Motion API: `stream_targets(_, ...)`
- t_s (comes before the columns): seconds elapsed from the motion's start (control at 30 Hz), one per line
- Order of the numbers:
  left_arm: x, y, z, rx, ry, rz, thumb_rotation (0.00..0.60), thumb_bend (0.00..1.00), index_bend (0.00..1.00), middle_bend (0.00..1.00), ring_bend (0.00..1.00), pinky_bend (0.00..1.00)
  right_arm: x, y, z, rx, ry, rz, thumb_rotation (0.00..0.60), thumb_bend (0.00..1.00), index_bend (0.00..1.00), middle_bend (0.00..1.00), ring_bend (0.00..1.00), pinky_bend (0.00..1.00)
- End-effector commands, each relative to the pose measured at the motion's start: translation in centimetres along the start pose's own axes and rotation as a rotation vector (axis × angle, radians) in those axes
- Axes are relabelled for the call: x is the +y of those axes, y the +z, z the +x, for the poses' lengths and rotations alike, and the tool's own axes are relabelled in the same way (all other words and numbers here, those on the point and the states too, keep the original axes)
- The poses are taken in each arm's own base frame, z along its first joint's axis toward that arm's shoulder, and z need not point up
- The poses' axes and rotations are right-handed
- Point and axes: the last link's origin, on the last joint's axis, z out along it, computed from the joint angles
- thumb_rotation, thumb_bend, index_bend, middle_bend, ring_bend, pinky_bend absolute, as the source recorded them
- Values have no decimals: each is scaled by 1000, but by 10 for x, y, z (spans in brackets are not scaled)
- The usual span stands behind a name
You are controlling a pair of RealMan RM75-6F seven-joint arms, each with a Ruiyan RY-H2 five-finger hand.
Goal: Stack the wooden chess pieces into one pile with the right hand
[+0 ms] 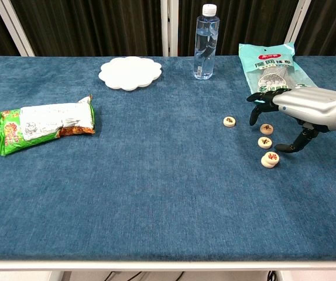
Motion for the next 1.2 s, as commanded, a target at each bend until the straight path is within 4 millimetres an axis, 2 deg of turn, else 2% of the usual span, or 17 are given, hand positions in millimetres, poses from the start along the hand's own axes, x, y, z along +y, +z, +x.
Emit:
stream_targets(0.03, 0, 0, 0, -1, -1, 0, 600, 0, 65, 1, 0, 0, -1, 2, -1, 5, 0, 2, 600, 239, 333, 0, 0, 0)
stream_targets(0.77, 0, 0, 0, 0, -3, 0, 600, 0, 66, 1, 0, 0, -2, 3, -5, 19, 1, 3, 600, 269, 543, 11, 0, 0)
stream_targets(0.97, 0, 0, 0, 1, -3, 0, 600, 0, 65, 1, 0, 0, 1, 0, 7, 55, 31, 2, 600, 271, 554, 16, 0, 0)
stream_targets(1.2, 1, -1, 1, 3, -2, -5, 600, 0, 65, 1, 0, 0, 5, -18, 23, 67, 29, 30, 600, 271, 564, 20, 0, 0)
